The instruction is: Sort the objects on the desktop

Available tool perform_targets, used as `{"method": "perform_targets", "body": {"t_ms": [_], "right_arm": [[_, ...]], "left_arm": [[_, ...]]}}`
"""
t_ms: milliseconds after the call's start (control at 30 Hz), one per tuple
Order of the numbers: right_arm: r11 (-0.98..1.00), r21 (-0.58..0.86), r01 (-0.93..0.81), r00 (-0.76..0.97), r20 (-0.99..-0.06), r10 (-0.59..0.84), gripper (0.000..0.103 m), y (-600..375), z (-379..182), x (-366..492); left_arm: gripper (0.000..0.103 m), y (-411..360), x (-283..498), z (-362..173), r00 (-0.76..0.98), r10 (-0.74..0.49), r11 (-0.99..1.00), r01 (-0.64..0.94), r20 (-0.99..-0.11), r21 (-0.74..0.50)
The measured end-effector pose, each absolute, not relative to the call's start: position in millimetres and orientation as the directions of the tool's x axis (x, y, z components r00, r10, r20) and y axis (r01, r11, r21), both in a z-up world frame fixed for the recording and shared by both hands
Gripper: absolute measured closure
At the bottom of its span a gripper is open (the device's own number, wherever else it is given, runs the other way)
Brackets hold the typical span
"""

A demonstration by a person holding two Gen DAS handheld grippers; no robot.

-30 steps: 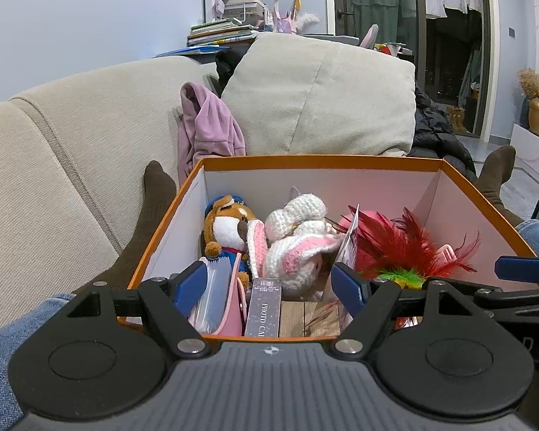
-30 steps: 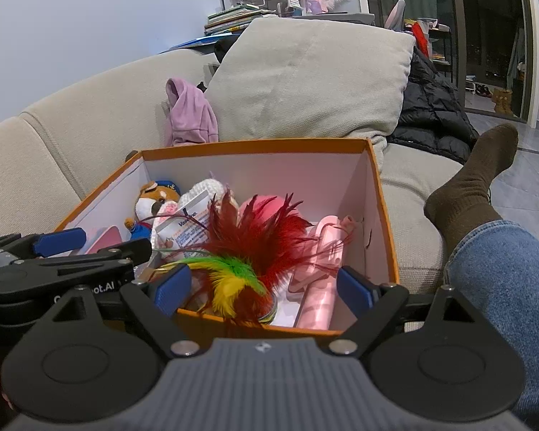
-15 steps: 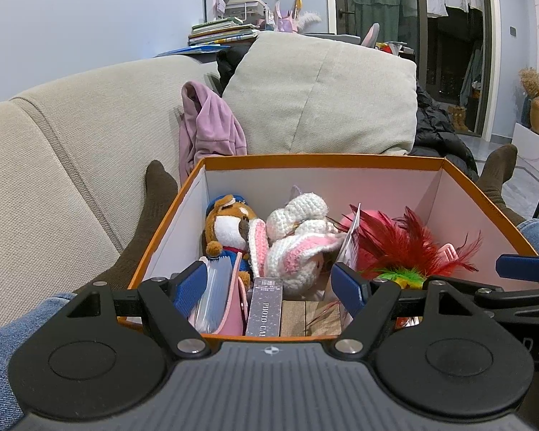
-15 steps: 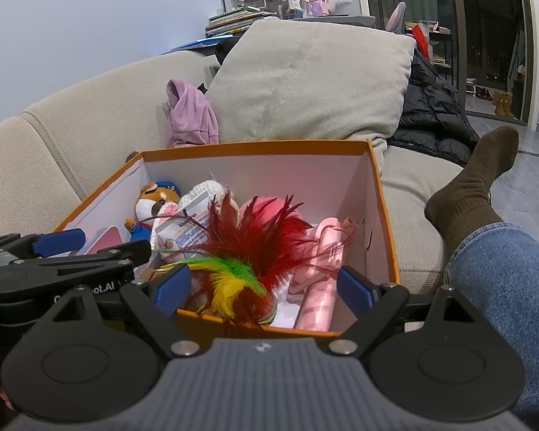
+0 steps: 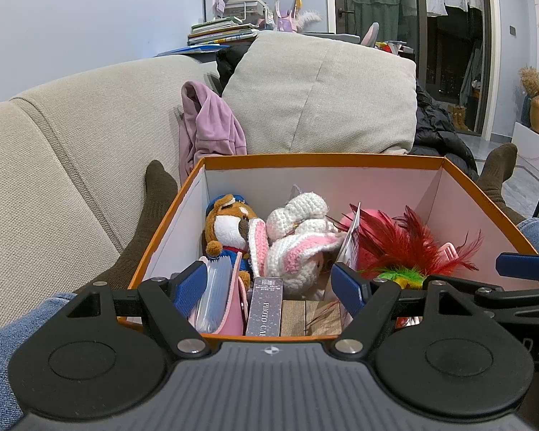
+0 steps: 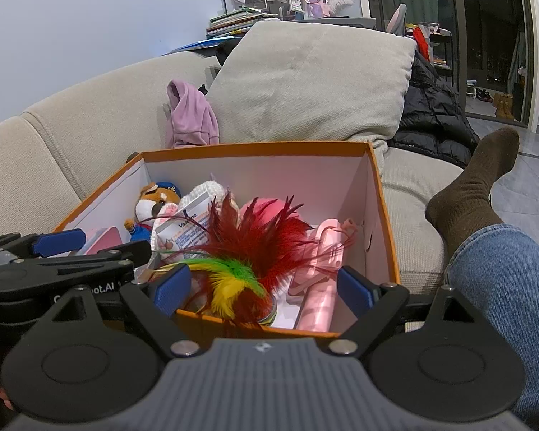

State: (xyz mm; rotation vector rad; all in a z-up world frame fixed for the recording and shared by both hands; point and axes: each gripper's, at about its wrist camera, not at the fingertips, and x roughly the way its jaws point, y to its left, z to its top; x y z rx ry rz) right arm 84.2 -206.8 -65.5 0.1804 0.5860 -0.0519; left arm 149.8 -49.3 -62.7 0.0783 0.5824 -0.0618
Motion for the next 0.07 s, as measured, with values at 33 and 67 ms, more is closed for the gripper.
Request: {"method": "perform_targets", "body": {"t_ms": [33,67], "right_arm": [[0.983,0.154,0.100,0.833,-0.554,0.002,0.014,-206.8,-65.5,84.6],[0.983,0.153,0.100,0.833,-0.554,0.002,0.014,-206.7,-65.5,84.3]], "left_arm": [[0.014,-49.4,149.9,-62.6,0.834,-0.036,0.995,0.080,-0.551,0.056],[0.014,-49.3,149.8,-62.6,0.834,-0.036,0.995,0.080,-0.551,0.057]]}}
